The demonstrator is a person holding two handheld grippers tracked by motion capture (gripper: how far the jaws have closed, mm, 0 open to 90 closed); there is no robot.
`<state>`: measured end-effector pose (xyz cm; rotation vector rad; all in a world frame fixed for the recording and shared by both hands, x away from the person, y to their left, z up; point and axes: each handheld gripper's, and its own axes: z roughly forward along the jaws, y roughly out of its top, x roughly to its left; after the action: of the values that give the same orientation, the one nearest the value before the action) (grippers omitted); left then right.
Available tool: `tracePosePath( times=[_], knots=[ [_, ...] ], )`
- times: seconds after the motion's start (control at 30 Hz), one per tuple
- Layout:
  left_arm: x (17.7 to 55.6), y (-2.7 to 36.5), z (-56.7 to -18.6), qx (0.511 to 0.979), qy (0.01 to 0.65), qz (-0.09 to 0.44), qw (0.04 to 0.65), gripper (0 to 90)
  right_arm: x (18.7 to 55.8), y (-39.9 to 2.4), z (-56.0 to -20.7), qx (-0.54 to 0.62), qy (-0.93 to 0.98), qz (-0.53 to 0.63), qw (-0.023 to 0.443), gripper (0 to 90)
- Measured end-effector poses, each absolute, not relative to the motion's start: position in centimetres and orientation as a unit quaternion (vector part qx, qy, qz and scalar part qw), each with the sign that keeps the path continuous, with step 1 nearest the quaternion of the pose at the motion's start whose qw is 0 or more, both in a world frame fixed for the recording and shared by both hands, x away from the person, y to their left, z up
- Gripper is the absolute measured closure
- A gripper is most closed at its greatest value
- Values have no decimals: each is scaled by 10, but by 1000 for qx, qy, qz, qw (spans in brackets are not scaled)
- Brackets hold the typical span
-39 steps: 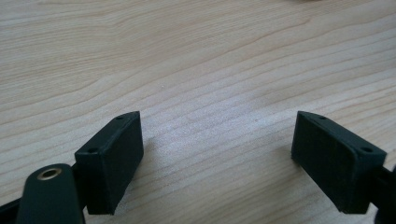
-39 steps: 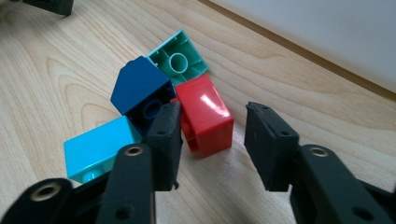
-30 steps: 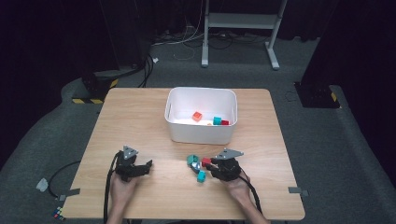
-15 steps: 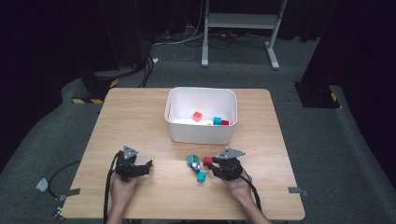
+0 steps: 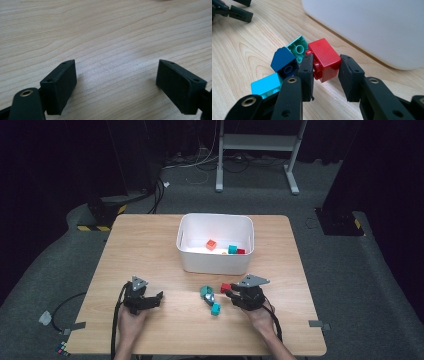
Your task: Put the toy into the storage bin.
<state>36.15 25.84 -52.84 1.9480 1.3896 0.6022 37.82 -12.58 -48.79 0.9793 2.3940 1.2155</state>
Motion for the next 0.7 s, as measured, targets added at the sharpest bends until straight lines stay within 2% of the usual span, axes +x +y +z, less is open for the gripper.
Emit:
tracePosePath(
  times=[0.7],
  knots=[
    [361, 258, -528, 745, 532, 230, 331, 169, 382, -146, -443, 341, 809, 452, 157, 651]
  ],
)
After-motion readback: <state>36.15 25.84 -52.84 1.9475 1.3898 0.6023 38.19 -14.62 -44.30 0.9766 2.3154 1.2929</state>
